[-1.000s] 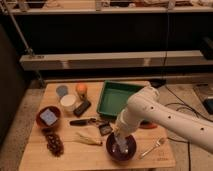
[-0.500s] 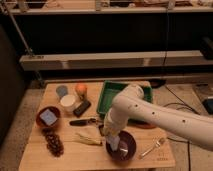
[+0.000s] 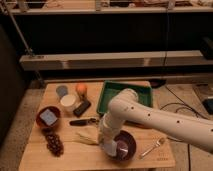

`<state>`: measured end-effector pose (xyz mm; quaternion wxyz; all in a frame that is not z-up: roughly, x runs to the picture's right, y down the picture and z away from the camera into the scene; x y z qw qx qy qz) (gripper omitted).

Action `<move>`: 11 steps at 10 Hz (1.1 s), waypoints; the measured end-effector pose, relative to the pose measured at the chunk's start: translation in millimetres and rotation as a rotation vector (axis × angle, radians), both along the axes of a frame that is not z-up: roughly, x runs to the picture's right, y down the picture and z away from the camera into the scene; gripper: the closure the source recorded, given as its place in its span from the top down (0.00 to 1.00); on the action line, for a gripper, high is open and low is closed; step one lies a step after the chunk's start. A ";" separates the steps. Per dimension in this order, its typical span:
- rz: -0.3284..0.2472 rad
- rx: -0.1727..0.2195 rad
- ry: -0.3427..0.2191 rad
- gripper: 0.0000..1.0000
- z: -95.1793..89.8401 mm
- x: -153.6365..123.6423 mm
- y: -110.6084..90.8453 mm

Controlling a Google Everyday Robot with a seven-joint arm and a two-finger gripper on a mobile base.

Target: Wipe purple bowl with towel

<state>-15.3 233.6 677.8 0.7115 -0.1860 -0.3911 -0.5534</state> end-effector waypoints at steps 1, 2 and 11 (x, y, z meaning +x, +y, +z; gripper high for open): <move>-0.002 -0.004 0.000 0.14 -6.6 5.7 7.3; 0.004 -0.003 0.009 0.14 -11.4 14.8 10.8; 0.140 0.118 0.229 0.14 -34.0 113.0 -12.8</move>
